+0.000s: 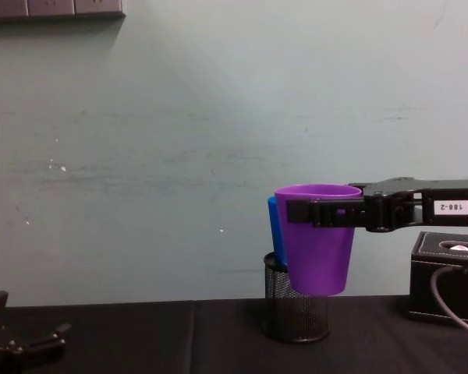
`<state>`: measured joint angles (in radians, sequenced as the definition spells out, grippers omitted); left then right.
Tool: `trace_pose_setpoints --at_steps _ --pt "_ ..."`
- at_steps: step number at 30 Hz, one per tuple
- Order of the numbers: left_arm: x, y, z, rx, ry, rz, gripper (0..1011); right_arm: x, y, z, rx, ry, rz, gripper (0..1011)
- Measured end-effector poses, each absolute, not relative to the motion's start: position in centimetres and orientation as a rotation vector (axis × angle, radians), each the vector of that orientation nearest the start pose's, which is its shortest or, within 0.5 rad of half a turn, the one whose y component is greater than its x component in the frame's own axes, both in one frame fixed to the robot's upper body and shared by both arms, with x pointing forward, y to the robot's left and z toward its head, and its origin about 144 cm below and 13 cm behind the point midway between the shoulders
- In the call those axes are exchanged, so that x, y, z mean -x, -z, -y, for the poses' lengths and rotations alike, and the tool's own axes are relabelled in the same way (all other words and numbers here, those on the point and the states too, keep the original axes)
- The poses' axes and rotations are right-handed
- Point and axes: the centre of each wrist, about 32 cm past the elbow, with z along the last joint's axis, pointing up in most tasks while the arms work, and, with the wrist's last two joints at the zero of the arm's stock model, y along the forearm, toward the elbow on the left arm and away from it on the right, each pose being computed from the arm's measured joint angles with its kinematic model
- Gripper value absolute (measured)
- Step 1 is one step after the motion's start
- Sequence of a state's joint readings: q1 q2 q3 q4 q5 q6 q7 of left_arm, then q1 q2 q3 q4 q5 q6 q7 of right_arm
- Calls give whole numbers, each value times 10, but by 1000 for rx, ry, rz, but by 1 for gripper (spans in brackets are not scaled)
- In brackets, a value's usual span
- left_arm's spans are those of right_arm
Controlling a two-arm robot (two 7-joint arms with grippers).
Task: Pick up one cup with a gripper and tap it against the other cup.
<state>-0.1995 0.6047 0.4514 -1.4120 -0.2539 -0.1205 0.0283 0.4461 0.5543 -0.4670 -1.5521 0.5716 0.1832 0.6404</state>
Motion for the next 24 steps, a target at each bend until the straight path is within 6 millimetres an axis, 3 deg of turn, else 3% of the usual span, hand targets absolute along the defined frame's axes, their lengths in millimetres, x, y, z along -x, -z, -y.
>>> trace_pose_setpoints --at_steps 24 --pt "-489 -1140 -310 -305 -1248 285 1004 -542 -1263 263 101 561 45 728"
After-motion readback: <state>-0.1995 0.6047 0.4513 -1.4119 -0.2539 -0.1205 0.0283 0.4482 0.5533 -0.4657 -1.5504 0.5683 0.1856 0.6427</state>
